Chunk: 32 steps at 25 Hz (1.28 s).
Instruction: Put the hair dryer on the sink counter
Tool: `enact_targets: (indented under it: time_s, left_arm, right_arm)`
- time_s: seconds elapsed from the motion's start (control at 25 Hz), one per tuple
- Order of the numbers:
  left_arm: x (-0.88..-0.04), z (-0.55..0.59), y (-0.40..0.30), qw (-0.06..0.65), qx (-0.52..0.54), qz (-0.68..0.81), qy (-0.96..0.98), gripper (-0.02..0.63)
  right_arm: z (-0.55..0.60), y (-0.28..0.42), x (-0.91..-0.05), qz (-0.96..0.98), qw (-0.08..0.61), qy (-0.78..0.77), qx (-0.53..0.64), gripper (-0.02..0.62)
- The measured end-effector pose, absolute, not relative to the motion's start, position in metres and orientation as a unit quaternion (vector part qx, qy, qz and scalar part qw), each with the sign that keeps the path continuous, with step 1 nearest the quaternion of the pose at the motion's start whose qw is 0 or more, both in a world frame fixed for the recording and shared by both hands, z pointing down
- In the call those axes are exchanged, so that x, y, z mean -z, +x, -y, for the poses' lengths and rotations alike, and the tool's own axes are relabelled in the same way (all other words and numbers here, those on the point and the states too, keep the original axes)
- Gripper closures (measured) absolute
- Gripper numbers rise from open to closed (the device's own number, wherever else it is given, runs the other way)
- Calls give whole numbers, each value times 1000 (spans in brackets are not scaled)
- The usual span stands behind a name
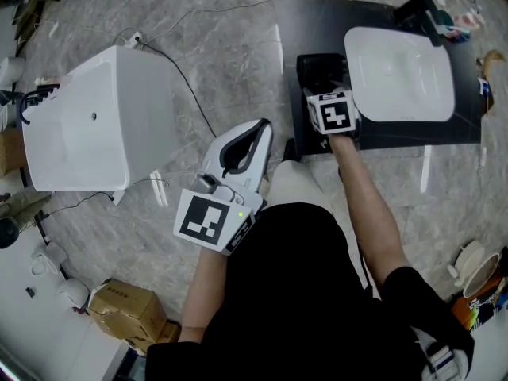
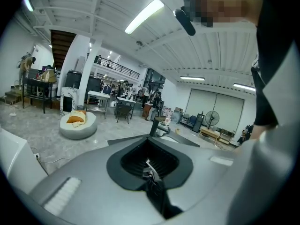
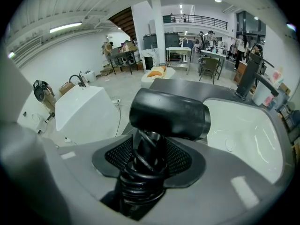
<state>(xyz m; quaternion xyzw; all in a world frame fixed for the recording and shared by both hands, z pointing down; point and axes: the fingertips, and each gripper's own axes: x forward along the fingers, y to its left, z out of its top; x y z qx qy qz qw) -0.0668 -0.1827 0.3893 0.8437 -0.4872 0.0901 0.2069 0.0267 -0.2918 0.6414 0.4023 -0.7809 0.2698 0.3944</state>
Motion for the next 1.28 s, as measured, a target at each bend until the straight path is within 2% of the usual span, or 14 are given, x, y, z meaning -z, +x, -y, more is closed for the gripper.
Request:
enact_targets:
  time_s: [0.6,1.28]
  left_arm:
    - [-389,166,-75,207,-93,508,831,609]
    - [-390,151,-95,215,-87,513,826,609]
  right_arm:
    - [293,25,-643,772,412,411,-255,374]
    - [270,40,-571,805,325,421,-264,394]
